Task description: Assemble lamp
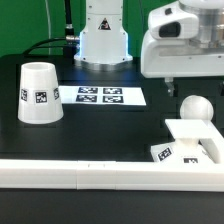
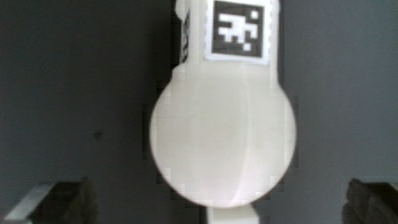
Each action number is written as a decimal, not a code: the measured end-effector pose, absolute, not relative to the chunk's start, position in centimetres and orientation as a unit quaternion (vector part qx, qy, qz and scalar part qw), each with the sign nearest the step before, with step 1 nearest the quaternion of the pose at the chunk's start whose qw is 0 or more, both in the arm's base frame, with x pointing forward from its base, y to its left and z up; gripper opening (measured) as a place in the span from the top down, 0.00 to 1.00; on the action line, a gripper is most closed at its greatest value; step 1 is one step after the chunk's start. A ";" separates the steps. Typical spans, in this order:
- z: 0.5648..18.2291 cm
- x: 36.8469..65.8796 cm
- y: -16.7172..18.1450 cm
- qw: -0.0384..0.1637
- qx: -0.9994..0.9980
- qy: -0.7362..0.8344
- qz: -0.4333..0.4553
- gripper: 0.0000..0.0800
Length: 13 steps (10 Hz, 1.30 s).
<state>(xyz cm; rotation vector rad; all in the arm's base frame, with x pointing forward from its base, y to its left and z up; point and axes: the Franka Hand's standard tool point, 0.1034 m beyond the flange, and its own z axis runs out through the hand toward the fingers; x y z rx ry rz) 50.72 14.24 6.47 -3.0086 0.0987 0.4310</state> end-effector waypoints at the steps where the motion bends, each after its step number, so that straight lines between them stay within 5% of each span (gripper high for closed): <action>1: 6.5 50.5 14.1 0.049 -0.983 0.031 0.176 0.13; 9: 4.4 48.8 13.8 0.040 -0.912 0.016 0.407 0.13; 13: 3.1 49.1 14.0 0.040 -0.908 0.015 0.416 0.13</action>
Offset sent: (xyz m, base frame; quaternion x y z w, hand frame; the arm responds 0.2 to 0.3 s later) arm -0.0025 0.0178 -0.0041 0.0125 -0.1194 -0.0103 0.9927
